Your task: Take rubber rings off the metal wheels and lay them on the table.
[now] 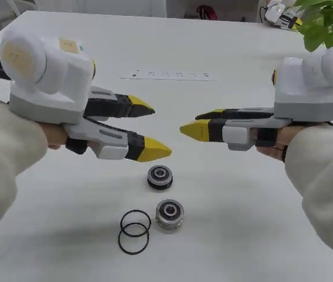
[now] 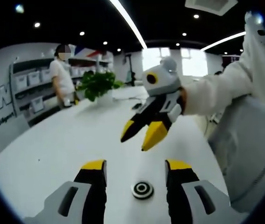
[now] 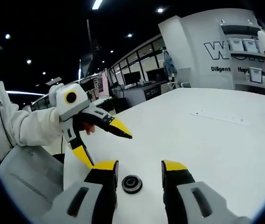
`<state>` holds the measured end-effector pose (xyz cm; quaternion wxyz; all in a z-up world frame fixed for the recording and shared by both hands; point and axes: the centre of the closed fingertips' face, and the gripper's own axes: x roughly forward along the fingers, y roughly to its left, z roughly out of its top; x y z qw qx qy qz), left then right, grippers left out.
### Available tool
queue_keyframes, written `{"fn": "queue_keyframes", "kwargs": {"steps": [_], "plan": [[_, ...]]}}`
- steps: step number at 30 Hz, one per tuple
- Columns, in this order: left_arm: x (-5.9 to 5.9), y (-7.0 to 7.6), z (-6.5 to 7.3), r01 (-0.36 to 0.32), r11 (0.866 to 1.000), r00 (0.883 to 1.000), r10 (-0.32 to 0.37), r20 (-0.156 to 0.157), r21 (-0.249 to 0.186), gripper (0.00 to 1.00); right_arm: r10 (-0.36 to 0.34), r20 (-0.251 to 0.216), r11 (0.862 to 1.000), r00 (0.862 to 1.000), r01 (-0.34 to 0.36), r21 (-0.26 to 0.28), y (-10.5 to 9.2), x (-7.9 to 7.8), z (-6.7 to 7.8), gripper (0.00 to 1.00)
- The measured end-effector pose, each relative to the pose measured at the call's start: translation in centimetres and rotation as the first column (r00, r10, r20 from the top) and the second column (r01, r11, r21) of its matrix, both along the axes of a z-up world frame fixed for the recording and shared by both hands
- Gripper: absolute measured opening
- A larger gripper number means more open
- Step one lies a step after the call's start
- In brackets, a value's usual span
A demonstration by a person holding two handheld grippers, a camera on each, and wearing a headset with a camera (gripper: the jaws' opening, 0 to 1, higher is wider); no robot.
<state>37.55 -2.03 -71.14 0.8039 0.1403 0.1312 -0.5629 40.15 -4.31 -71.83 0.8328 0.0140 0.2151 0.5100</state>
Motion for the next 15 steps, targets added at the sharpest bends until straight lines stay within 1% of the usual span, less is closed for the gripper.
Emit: {"fn": "queue_keyframes", "kwargs": {"steps": [1,2,3,7,9,12,15], "plan": [[0.0,-0.1,-0.6,-0.001,1.000,1.000,0.001,-0.002,0.011,0.51,0.008,-0.006,1.000,1.000,-0.008,-0.010,0.2,-0.2,-0.5,0.34],[0.0,-0.1,-0.7,-0.001,1.000,1.000,0.001,-0.003,0.016,0.50,0.011,-0.009,1.000,1.000,-0.011,-0.014,0.2,-0.3,-0.6,0.34],[0.1,-0.1,-1.5,-0.002,0.999,1.000,0.002,-0.003,0.033,0.50,0.018,-0.019,0.999,1.000,-0.018,-0.030,0.3,-0.5,-1.3,0.34],[0.2,-0.1,-2.9,-0.005,0.998,1.000,0.005,0.000,0.070,0.46,0.034,-0.047,0.998,0.998,-0.037,-0.057,0.7,-1.2,-2.7,0.34],[0.2,-0.1,-3.5,-0.006,0.997,1.000,0.007,-0.004,0.081,0.45,0.044,-0.060,0.996,0.997,-0.049,-0.073,0.9,-1.5,-3.3,0.34],[0.1,-0.2,-4.1,-0.002,0.996,1.000,0.003,-0.016,0.085,0.45,0.059,-0.068,0.994,0.996,-0.065,-0.090,1.1,-2.0,-3.9,0.34],[-0.1,-0.1,-4.9,0.003,0.995,1.000,-0.001,-0.018,0.097,0.39,0.075,-0.075,0.990,0.994,-0.083,-0.110,1.3,-2.4,-4.4,0.34]]}}
